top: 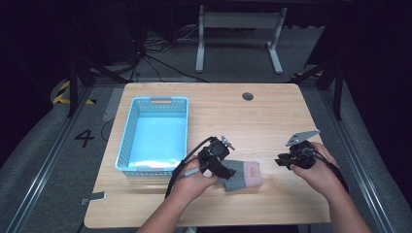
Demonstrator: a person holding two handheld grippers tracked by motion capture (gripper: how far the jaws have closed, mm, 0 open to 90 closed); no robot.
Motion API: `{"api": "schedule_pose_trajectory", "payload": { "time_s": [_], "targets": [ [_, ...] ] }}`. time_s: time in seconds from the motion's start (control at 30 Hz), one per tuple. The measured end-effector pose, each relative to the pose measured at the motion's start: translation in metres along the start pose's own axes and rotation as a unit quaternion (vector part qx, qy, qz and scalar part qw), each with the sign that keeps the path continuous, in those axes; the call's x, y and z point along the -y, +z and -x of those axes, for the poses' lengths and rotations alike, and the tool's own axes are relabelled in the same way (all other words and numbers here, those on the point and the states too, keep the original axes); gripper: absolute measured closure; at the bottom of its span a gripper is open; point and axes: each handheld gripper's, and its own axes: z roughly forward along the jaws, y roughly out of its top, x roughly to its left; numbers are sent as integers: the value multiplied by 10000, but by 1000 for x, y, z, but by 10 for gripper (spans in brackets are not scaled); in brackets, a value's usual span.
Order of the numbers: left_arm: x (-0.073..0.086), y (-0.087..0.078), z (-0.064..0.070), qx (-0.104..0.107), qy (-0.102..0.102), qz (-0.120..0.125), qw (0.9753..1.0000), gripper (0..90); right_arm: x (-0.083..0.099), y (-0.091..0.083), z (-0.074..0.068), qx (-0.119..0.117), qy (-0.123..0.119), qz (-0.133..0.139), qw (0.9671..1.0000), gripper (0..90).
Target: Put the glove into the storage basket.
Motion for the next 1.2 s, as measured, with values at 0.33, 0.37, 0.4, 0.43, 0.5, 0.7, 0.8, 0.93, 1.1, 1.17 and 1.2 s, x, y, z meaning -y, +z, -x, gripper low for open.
{"api": "schedule_pose_trajectory", "payload": {
  "time_s": [0.33,0.37,0.4,0.43,0.5,0.7,0.8,0.93,1.1,1.17,1.2],
  "targets": [
    [-3,23,3,-218,120,-161,9996,274,2,7,2,-71,54,-104,9999,733],
    [-3,26,3,-207,149,-184,9995,269,2,7,1,-77,50,-106,9999,733],
    [-3,27,2,-181,145,-192,9995,267,2,8,2,-90,50,-106,9999,733],
    [-2,29,2,-163,167,-172,9996,265,2,8,2,-102,52,-109,9999,732],
    [-2,33,1,-115,180,-198,9996,259,2,8,2,-140,38,-109,9998,729],
    [-2,48,6,-296,329,-354,9984,214,3,10,2,-169,47,-119,9998,722],
    [-2,54,8,-425,335,-499,9973,186,2,10,1,-164,25,-113,9998,721],
    [-2,59,8,-513,387,-563,9963,149,3,10,1,-173,32,-113,9998,721],
    [-2,61,7,-492,328,-578,9966,140,3,10,1,-177,27,-108,9998,717],
    [-1,61,8,-491,296,-583,9967,138,2,10,1,-162,24,-106,9998,715],
    [-1,61,8,-488,289,-600,9966,139,2,10,0,-163,23,-106,9998,715]
  ]
}}
